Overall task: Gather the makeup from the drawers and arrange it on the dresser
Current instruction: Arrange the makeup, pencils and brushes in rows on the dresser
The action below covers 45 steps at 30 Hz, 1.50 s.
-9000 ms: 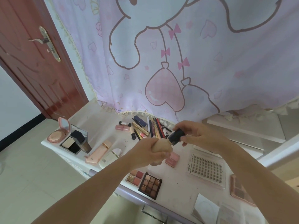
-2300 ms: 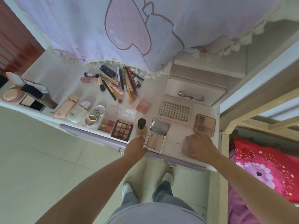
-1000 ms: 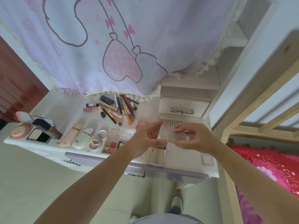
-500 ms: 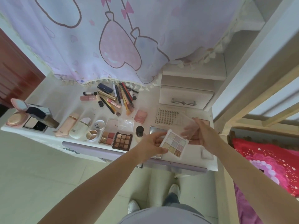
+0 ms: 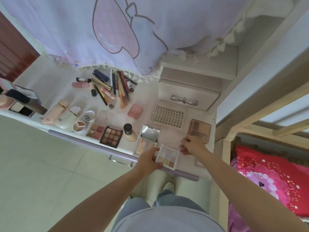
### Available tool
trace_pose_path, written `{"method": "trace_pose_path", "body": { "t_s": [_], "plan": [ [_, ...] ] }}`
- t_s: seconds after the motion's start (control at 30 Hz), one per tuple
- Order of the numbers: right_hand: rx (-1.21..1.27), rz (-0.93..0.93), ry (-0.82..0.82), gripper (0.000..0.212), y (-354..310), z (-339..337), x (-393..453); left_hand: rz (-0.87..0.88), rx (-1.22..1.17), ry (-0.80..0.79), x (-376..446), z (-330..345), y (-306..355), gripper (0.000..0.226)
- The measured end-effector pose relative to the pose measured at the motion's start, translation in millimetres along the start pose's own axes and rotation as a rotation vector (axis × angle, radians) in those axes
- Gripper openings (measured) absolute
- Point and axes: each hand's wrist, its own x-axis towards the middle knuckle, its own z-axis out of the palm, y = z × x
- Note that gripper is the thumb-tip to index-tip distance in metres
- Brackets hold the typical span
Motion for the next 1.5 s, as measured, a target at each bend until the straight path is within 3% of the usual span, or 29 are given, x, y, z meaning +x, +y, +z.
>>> {"method": "trace_pose_path", "body": {
  "t_s": [0.23,0.5,0.63,0.77,0.93,1.07,1.17,1.23,1.3,1.4,1.5],
  "plan": [
    [-0.018,-0.027,-0.041,0.027,7.1,2.1,12.3,-0.016,0.135,0.108,1.6,14.2,-8.1,0.04],
    [-0.246,0.018,-0.081,0.031,4.2,-0.1,15.7,-0.02,0.421,0.18,1.5,25.3,-11.8,0.032],
    [-0.331,0.093,-0.14,0.033,2.4,-1.4,17.4,-0.026,0.434,0.186,0.5,27.4,-17.9,0.03],
    [-0.248,0.068,-0.141,0.033,-2.6,-0.6,19.5,-0.017,0.423,0.221,2.3,29.6,-17.0,0.027],
    [-0.316,-0.078,-0.166,0.024,-2.8,-10.2,14.0,-0.028,0.406,0.277,6.8,31.6,-12.8,0.025],
    [-0.706,-0.444,-0.107,0.019,10.4,-40.8,-2.1,0.013,0.522,0.271,5.0,26.1,-6.6,0.035],
    [-0.928,-0.657,-0.023,0.042,37.8,-65.4,-13.6,0.064,0.616,0.279,2.9,24.7,2.0,0.035],
    [-1.043,-0.609,-0.092,0.068,57.3,-74.0,-15.7,0.121,0.63,0.282,2.5,28.3,7.5,0.033],
    [-1.148,-0.616,-0.122,0.081,73.9,-75.2,-16.8,0.181,0.615,0.264,2.4,34.7,12.7,0.032],
    [-1.067,-0.668,-0.028,0.075,87.6,-72.4,-11.3,0.243,0.569,0.211,6.1,42.1,22.9,0.031],
    [-0.758,-0.653,-0.003,0.05,72.2,-70.1,-19.3,0.229,0.456,0.135,8.5,43.5,36.2,0.03]
  ]
}}
